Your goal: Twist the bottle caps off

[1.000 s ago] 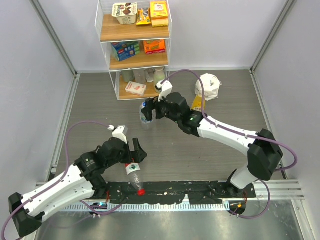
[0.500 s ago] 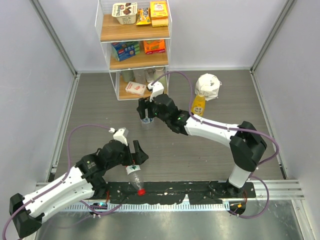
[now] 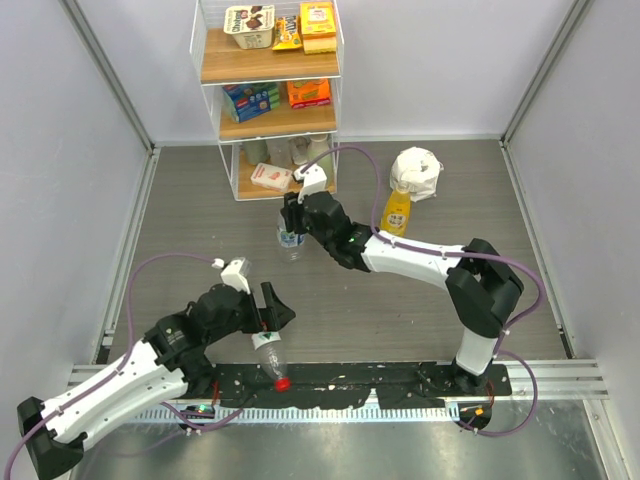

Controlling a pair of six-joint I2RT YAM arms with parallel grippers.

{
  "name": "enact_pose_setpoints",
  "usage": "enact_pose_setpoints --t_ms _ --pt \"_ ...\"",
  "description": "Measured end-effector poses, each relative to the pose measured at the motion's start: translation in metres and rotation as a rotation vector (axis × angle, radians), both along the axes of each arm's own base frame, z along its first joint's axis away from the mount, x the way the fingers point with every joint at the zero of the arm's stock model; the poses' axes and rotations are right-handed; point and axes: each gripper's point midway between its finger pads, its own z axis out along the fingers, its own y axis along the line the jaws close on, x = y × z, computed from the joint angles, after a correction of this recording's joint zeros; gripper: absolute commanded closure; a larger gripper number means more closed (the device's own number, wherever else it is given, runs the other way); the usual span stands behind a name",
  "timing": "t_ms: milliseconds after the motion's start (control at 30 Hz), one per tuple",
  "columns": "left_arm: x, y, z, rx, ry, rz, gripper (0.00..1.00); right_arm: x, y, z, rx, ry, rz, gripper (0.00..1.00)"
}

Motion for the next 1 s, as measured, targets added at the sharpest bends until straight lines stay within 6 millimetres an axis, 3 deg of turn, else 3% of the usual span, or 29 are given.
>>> enact_pose_setpoints --t_ms 400,533,800,1000 --pt "0.002 0.014 -0.005 0.084 0.014 0.040 0.00 -0.011 -0.022 0.010 -0.005 -0.009 -0.029 0.89" --pt "0.010 0.013 0.007 0.130 -0.008 0.035 0.00 -0.023 -0.040 0.024 -0.006 -0.010 -0.032 0.91" --pt "0.026 0.000 0.030 0.164 -0.091 -0.018 0.00 -0.045 -0.075 0.075 0.038 -0.024 -0.010 0.98" --pt "0.035 -0.011 0.040 0.154 -0.168 -0.071 0.00 -0.052 -0.098 0.073 0.074 0.094 0.064 0.98"
